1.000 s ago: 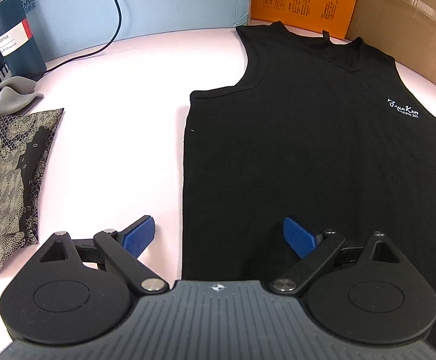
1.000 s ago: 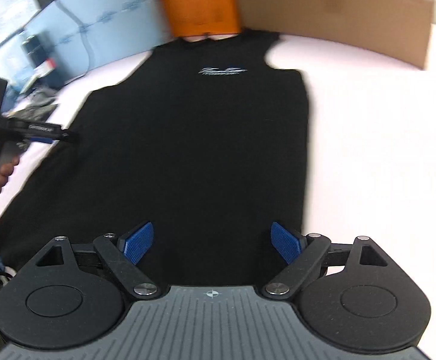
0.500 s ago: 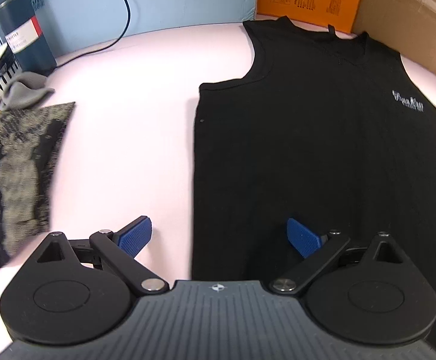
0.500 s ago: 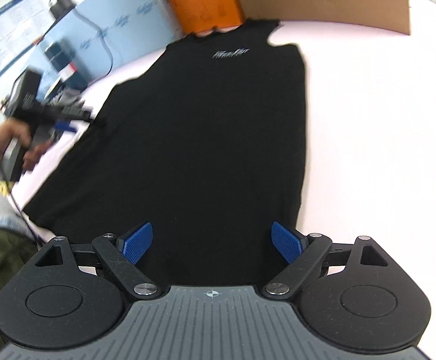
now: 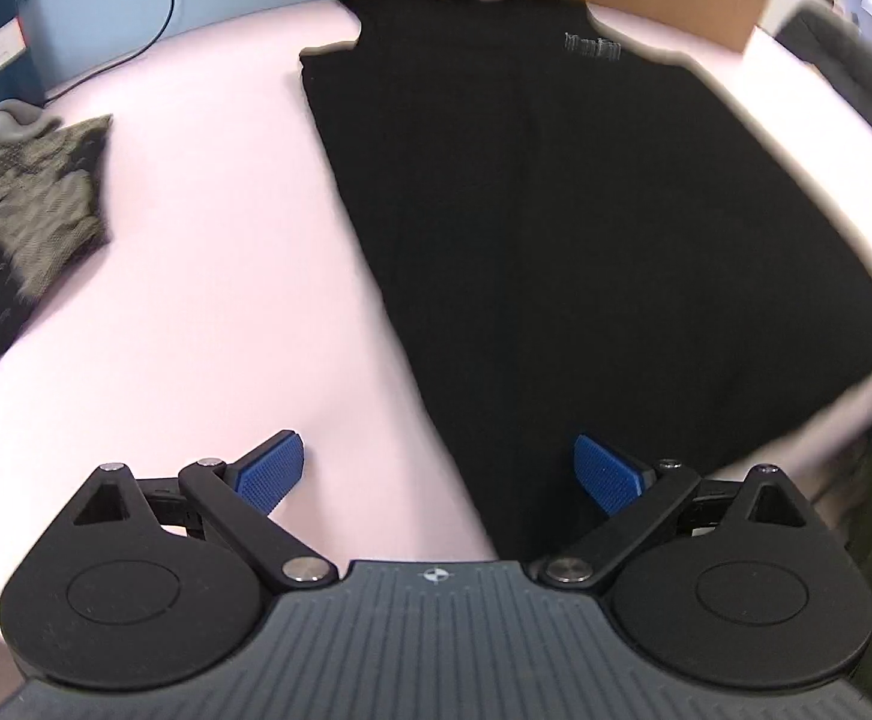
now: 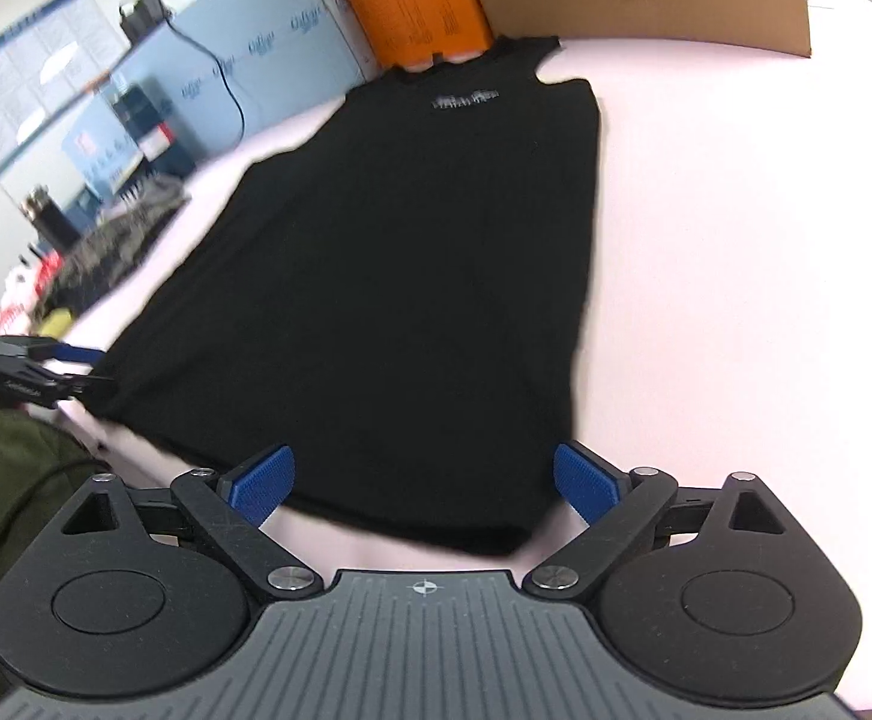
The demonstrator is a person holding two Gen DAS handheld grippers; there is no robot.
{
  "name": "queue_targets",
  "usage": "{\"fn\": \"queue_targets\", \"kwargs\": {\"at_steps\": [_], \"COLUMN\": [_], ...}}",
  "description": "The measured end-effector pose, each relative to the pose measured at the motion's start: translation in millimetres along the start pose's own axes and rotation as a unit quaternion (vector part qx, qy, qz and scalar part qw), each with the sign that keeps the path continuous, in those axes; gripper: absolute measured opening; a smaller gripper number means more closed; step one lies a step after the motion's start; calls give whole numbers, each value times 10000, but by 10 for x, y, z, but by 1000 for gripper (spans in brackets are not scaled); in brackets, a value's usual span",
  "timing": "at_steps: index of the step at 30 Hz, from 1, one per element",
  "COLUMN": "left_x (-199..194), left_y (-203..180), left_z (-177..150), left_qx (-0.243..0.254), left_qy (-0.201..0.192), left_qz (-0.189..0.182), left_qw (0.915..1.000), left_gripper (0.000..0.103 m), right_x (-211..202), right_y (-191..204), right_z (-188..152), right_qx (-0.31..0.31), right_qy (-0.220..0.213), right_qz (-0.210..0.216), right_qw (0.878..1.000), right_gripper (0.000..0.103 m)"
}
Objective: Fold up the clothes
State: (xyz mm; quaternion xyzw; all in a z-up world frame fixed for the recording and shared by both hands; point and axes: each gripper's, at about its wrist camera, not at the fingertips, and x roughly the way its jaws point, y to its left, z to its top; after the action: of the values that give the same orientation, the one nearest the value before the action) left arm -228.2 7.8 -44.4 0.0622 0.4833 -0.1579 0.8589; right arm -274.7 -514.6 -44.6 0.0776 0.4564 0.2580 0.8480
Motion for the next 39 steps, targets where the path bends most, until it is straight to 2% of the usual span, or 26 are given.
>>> {"fn": "queue_targets", "kwargs": {"at_steps": [3, 7, 10, 13, 15, 17, 22, 26, 29, 30, 31, 32, 33, 34, 35, 37, 39], "left_x": [-137, -309, -300, -215, -198, -201, -168, -134, -129, -128, -134, -141, -140, -137, -133, -152, -198], "left_y": [55, 237, 355, 380, 358, 326, 255, 237, 241, 230, 204, 171, 165, 169, 172, 170, 191], "left_z": [-131, -172, -167, -169, -151, -139, -106, -90, -86, -83, -81, -78, -75, -72, -70, -55, -32], "left_qx": [-44, -861, -1658, -2328, -2386, -2343, -2275, -2327, -2404, -2402, -2333, -2188, -2110, -2057, -2003, -1931, -1897], "left_qy": [-9, -161, -201, -139, -98, -49, 53, 107, 130, 127, 107, 86, 77, 72, 67, 20, -152], "left_qz": [35, -462, -959, -1287, -1310, -1342, -1324, -1325, -1295, -1251, -1122, -920, -857, -840, -824, -804, -903], "left_qw": [10000, 9951, 9813, 9639, 9622, 9628, 9647, 9634, 9619, 9626, 9659, 9714, 9737, 9750, 9762, 9779, 9776], "left_gripper": [98, 98, 98, 99, 100, 100, 100, 100, 99, 94, 85, 55, 21, 10, 3, 3, 3], "right_x": [-100, -196, -189, -175, -144, -118, -9, 52, 59, 54, 56, 63, 81, 95, 103, 114, 161], "right_y": [-58, -198, -458, -713, -858, -905, -870, -807, -774, -776, -794, -818, -855, -887, -909, -957, -995], "right_z": [10, 24, -69, -157, -211, -219, -165, -124, -117, -126, -140, -162, -203, -242, -273, -322, -360], "right_qx": [22, 263, 1055, 1919, 2492, 2649, 2605, 2532, 2423, 2407, 2428, 2473, 2572, 2671, 2784, 3078, 3395], "right_qy": [-10, -107, -49, -128, -105, -54, -71, -212, -210, -174, -86, -9, 40, 62, 18, -82, -219], "right_qz": [63, 140, 519, 1144, 1616, 1852, 1992, 1949, 1782, 1633, 1441, 1308, 1313, 1335, 1411, 1648, 2041], "right_qw": [10000, 9995, 9931, 9746, 9548, 9463, 9447, 9473, 9534, 9566, 9593, 9601, 9574, 9544, 9501, 9370, 9179], "right_gripper": [96, 96, 96, 96, 96, 96, 98, 98, 88, 66, 25, 7, 4, 4, 4, 4, 4]}}
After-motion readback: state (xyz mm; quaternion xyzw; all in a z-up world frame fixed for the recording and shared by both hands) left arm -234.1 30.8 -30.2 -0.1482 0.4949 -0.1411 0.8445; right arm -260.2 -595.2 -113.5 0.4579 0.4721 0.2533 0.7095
